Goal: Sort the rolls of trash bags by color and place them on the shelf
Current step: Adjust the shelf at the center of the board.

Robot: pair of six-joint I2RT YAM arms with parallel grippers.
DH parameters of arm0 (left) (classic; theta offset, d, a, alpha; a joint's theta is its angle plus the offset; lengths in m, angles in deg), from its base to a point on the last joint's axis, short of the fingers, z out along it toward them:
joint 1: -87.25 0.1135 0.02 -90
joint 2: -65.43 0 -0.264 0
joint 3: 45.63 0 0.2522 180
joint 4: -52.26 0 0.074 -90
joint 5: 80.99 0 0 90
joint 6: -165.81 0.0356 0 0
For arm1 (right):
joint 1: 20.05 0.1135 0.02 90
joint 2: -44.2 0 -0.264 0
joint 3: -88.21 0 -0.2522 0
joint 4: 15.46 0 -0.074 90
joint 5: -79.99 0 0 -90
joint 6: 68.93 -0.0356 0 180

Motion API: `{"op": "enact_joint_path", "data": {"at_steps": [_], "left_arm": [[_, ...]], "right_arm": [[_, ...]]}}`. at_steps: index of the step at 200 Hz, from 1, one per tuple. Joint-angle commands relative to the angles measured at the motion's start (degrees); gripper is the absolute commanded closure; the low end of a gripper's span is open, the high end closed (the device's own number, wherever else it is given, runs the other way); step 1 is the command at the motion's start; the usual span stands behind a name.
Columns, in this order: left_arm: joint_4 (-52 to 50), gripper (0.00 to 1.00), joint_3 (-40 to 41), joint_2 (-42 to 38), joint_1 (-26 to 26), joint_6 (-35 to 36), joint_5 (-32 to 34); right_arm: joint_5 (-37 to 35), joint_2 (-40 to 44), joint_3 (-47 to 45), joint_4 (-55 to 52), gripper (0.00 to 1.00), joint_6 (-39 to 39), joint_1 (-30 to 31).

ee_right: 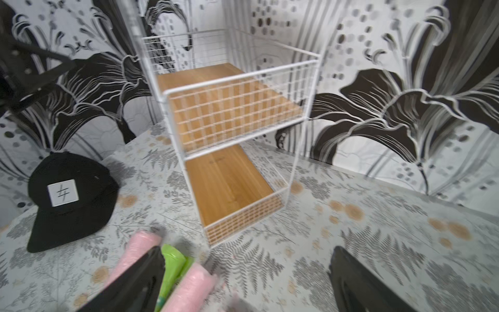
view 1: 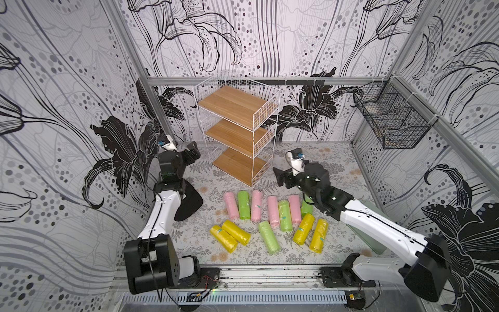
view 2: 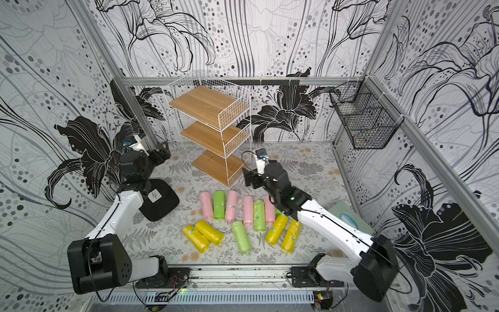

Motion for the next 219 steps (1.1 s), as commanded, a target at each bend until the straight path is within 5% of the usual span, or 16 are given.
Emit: {"op": "enact_joint_path", "data": {"at_steps": [1, 57, 126, 219], "left_arm": [[-4.5, 0.04, -6.7, 4.4, 2.0, -0.1, -13.6], [-9.8, 0.09, -23.3, 16.0, 2.9, 6.7, -23.5], [-17.2, 0.08, -34.7, 23.5, 2.8, 15.1, -24.2], [-12.4, 0.12, -42.0, 30.8, 1.2, 20.3, -26.5]], "right_arm": [[-4.7, -5.9, 4.5, 3.4, 0.03, 1.2, 3.4], [-13.9, -18.8, 14.9, 10.9, 0.04, 3.0, 6.4], [-24.2, -29.0, 25.0, 15.6, 0.14, 9.6, 6.4], [-26.9, -28.1, 23.3, 14.6, 0.26, 12.5, 1.9]]}}
